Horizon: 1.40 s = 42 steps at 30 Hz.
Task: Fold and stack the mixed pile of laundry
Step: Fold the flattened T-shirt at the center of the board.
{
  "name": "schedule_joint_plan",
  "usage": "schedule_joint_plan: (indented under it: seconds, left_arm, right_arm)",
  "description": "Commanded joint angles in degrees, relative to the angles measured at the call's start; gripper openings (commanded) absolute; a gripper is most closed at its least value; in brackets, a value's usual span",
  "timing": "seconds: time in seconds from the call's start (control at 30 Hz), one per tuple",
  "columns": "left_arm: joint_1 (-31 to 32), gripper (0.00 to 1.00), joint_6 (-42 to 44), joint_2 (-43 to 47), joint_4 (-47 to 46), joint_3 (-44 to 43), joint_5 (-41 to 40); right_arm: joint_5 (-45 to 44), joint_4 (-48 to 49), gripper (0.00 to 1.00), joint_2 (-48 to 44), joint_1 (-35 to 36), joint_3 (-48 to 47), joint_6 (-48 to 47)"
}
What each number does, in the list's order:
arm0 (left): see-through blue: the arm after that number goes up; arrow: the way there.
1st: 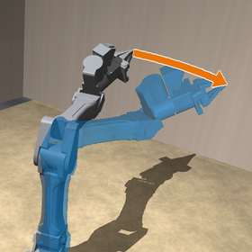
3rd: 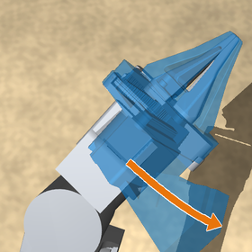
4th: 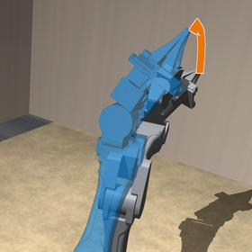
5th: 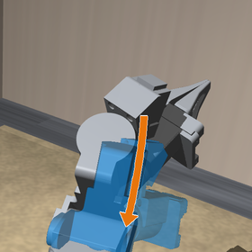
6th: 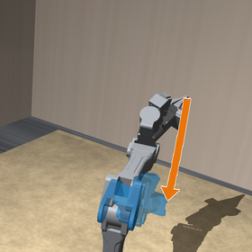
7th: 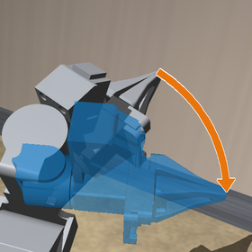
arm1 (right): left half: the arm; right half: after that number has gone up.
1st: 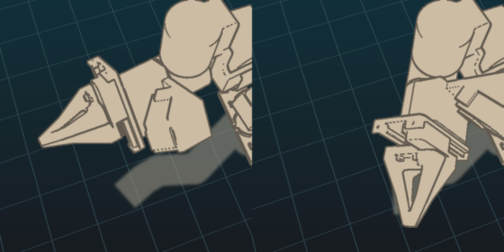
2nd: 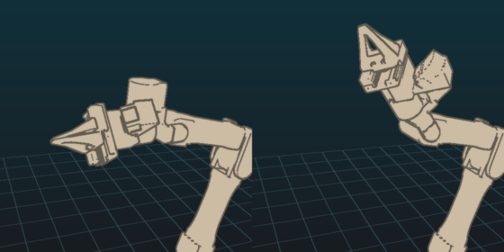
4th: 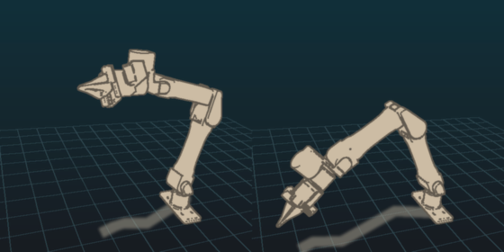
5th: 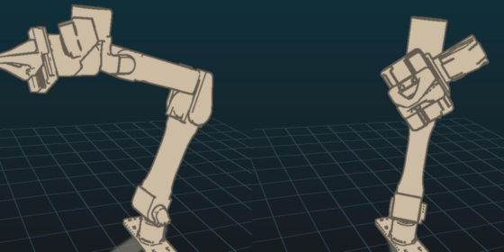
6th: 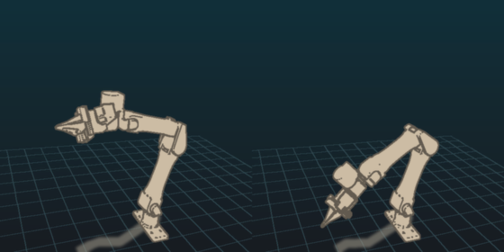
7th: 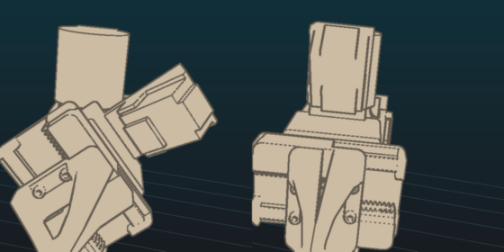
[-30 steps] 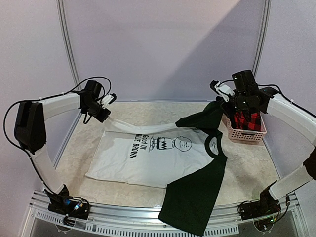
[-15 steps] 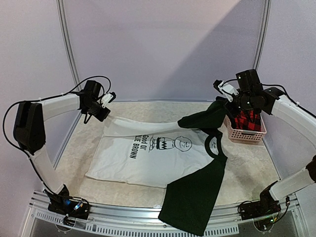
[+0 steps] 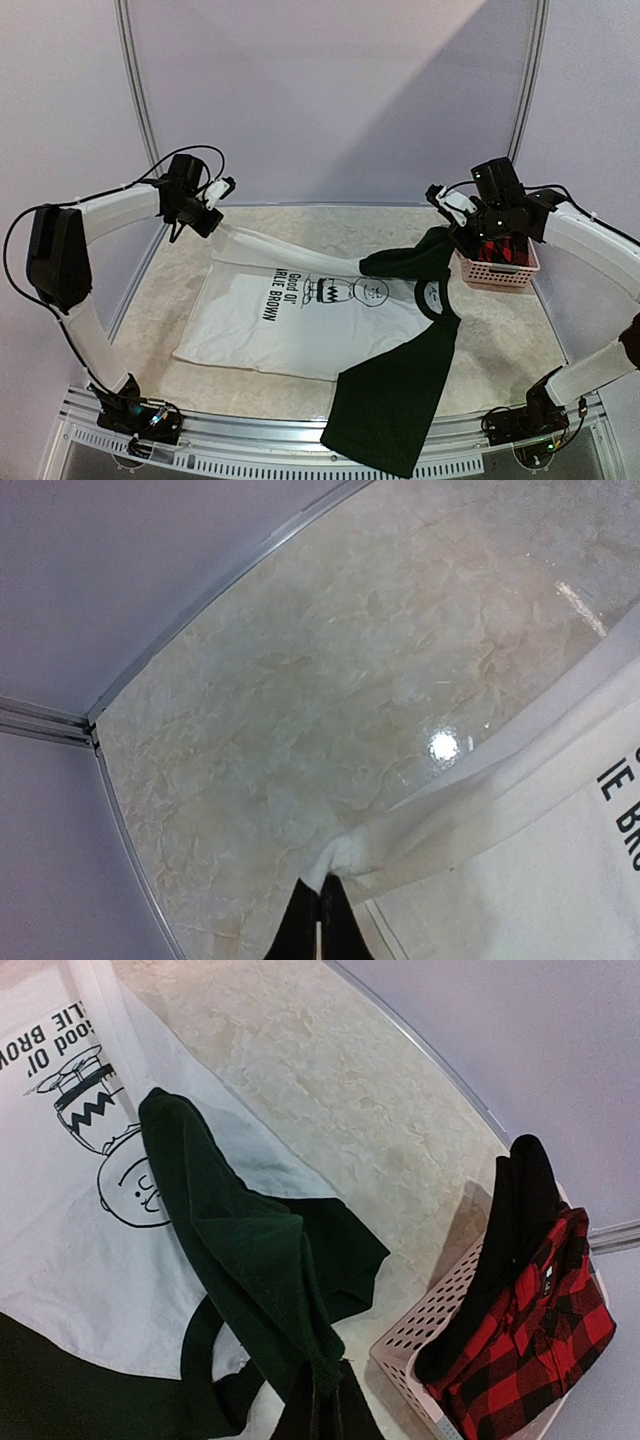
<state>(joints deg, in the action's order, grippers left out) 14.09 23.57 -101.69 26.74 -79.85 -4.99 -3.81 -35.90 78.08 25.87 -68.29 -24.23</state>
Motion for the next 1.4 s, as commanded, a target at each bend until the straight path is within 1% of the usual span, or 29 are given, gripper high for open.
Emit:
schedule_joint_plan:
  seconds: [0.0,0.07,0.2,0.27,0.57,0.7,0.83,1.0,1.37]
  left_arm:
    - [-0.6,0.0,1.9,-1.2,0.3,-2.2,0.5]
    - [-0.7,0.0,2.3,-1.3,0.2,-2.9,0.9]
    - [-0.9,0.0,3.3,-2.8,2.1,-5.9,1.1]
    - [-1.1,0.0,3.8,-2.9,3.1,-5.9,0.9]
    - [-2.8,0.0,8.9,3.4,-0.2,5.4,4.5]
    - [-3.1,0.0,10.1,5.6,-0.4,8.7,6.9]
    - [-3.1,0.0,12.0,6.2,-0.1,10.4,7.5]
    - [-3.1,0.0,15.1,5.6,0.9,11.6,5.5]
    - [-3.1,0.0,14.8,3.3,3.5,14.3,1.7]
  right_arm:
    - [3.1,-0.3,0.0,1.2,0.4,0.4,0.9]
    - [3.2,-0.4,0.0,1.1,0.3,0.3,0.9]
    - [6.4,-0.9,0.0,1.1,0.6,0.4,1.0]
    - [7.1,-1.2,0.0,1.1,0.7,0.6,1.0]
    - [10.8,-0.2,0.0,3.5,1.8,2.0,1.0]
    - [12.0,0.4,0.0,5.1,2.4,2.8,0.9]
    - [13.6,0.5,0.0,6.0,2.8,3.9,0.7]
    - [16.1,0.2,0.0,5.9,2.8,5.8,-0.8]
    - [19.6,0.2,0.0,8.9,3.0,8.2,-2.4]
